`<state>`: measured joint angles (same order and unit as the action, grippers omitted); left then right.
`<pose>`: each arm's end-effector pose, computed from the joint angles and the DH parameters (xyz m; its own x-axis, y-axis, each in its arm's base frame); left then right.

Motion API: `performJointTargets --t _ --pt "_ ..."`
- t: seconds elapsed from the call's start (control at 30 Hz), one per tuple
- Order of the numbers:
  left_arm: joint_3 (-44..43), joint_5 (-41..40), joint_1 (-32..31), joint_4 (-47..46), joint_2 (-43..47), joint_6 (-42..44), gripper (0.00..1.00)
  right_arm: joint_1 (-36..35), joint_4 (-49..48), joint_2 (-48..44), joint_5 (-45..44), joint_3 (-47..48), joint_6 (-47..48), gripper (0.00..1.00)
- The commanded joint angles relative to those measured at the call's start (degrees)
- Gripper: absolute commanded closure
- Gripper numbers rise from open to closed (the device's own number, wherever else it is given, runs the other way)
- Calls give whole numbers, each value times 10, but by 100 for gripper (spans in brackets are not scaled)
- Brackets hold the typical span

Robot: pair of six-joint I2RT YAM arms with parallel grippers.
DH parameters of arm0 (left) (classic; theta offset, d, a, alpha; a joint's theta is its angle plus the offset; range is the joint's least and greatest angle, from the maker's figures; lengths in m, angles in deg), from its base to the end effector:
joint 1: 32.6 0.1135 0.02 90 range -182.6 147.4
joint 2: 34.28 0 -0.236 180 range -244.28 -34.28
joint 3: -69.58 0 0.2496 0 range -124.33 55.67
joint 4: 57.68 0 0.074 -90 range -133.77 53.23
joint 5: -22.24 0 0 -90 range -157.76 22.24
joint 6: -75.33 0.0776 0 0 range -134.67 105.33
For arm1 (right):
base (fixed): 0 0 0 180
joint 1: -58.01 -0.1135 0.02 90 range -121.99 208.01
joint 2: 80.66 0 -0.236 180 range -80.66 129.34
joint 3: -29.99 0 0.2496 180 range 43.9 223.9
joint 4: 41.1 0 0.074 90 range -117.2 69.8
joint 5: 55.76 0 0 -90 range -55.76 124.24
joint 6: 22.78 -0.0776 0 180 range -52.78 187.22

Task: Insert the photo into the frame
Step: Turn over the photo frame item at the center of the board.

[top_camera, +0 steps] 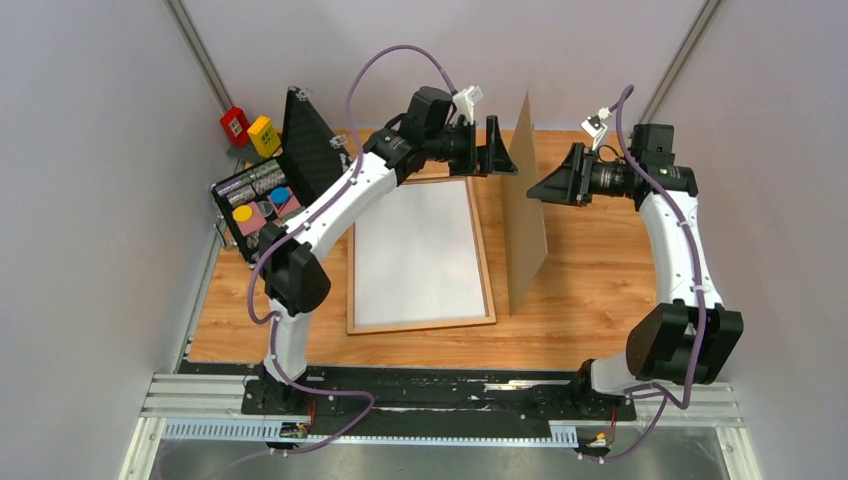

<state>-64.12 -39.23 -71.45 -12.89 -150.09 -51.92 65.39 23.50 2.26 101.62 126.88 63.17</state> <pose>0.3561 -0.3344 0.3383 -0.8148 -0.0265 -0.5791 0.4895 0.5037 -0.7118 0.3057 0.0326 0.3277 -0.8023 0.1313 -0.5823 -0.4758 0.4485 0.7566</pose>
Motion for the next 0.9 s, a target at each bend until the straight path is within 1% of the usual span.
performJointTargets --t 0.0,0.07,0.33,0.6,0.77,0.87 --pt "-38 18 2 -18 7 -49 0 -16 -4 3 5 23 -2 35" --pt "-37 26 2 -28 4 -66 0 -24 -4 5 5 23 -1 35" --pt "-34 35 2 -51 -11 -89 0 -48 -3 18 19 31 5 34" --pt "-25 29 2 -48 -12 -83 0 -70 -4 33 38 32 13 33" --pt "3 7 2 -23 -5 -64 1 -65 -4 33 4 22 21 33" --pt "40 -6 6 -21 3 -58 5 -46 -6 34 -23 -3 28 33"
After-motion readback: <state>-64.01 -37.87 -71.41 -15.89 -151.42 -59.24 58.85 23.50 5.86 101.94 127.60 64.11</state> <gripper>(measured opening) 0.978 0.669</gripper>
